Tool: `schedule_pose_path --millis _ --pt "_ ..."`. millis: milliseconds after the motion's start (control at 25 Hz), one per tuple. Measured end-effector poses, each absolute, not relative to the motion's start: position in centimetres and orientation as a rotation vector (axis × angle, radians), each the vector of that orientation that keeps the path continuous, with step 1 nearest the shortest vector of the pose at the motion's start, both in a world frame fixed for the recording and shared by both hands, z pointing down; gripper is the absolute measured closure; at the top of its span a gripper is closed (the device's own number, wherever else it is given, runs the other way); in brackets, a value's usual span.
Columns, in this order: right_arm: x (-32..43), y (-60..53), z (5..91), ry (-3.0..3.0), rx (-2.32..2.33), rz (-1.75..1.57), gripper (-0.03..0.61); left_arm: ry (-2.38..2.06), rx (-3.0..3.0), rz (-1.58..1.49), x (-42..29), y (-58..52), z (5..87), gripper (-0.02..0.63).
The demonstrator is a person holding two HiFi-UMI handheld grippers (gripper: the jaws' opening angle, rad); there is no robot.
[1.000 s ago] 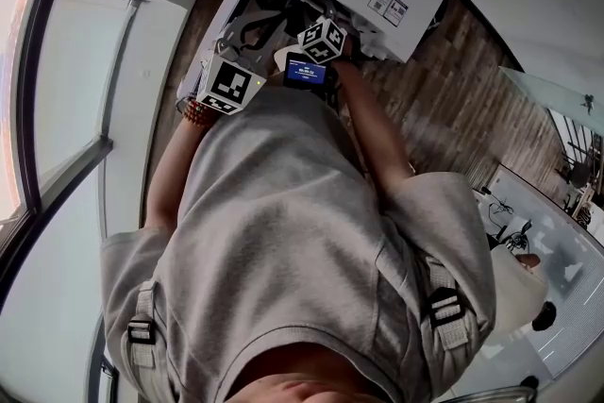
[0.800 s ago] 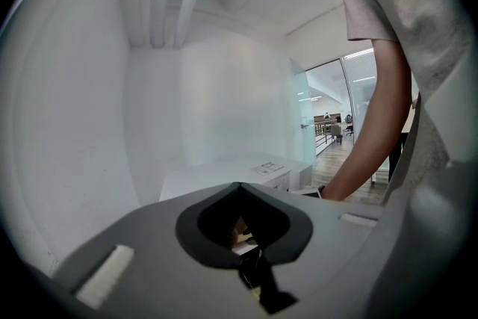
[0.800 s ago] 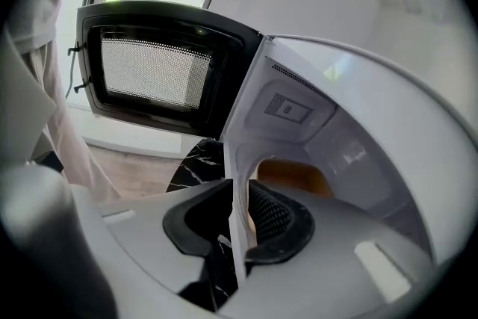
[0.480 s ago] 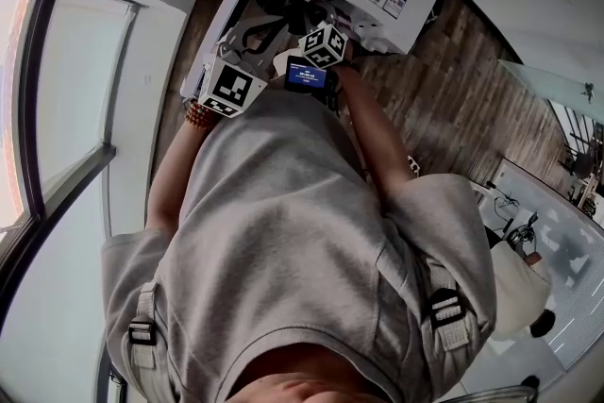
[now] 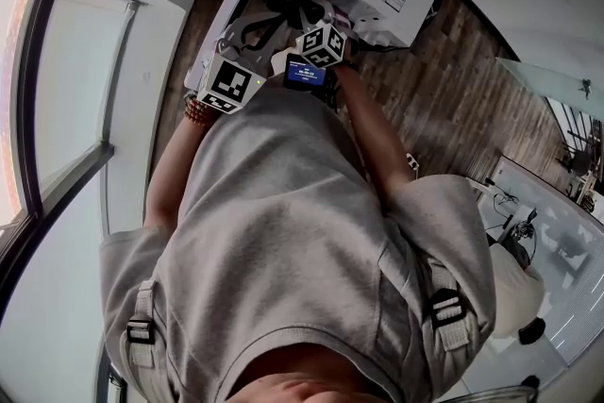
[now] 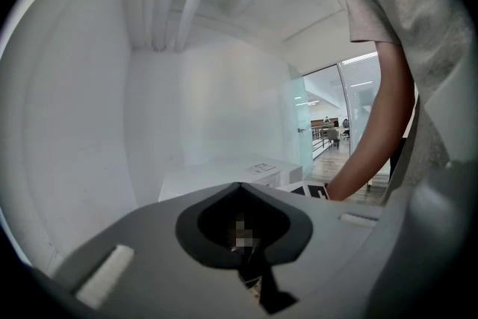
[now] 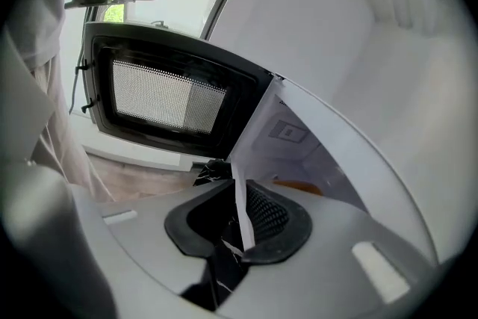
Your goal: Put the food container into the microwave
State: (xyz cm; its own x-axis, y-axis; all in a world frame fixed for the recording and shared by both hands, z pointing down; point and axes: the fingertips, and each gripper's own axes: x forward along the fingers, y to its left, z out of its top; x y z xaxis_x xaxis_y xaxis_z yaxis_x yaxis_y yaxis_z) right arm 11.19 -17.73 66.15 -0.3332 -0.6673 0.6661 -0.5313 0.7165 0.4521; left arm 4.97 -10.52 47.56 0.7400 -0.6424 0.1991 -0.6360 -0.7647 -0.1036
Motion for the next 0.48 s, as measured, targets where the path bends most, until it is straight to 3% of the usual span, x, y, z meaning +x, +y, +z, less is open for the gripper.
schedule_pose_path --millis 480 --pt "10.3 -16.6 62.2 -2.069 0.999 -0.228 0.520 1.020 -2.918 -0.326 5.1 -9.1 47.0 0.615"
